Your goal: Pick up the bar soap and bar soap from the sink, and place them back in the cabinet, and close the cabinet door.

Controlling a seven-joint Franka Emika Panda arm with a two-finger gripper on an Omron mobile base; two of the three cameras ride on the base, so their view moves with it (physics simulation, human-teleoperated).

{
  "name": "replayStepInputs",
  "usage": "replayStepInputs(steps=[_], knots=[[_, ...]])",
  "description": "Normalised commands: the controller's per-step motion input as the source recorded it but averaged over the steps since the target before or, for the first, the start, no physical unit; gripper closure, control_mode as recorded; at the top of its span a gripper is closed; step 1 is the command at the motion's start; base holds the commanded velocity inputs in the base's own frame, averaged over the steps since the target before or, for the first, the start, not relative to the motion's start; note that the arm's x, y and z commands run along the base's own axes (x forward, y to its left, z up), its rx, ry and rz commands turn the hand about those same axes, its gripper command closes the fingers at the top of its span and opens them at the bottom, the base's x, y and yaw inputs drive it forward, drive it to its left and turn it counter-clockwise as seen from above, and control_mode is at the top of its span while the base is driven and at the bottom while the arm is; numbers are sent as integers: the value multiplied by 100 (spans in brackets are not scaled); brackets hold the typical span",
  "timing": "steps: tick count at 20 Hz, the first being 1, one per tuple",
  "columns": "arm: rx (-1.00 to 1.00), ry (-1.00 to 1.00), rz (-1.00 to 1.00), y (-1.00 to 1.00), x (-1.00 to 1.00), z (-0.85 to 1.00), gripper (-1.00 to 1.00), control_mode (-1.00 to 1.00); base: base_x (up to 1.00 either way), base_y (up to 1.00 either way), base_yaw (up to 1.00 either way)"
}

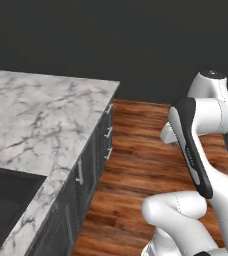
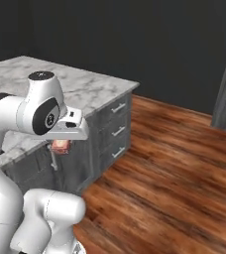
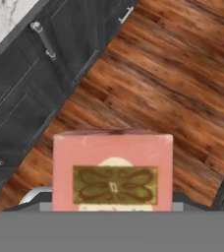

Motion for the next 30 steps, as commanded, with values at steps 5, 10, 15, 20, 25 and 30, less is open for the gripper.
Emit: replayStepInputs(steps=[5,10,15,20,25,30], knots=[[0,0,0,0,0,0,100,100,31,-8,-47],[0,0,0,0,0,0,100,100,36,-18,-46],[0,0,0,0,0,0,100,100,43,-16,-42],[0,0,0,0,0,0,100,100,66,-3,-20],[0,0,0,0,0,0,100,100,83,13,-1],[0,0,0,0,0,0,100,100,87,7,0]])
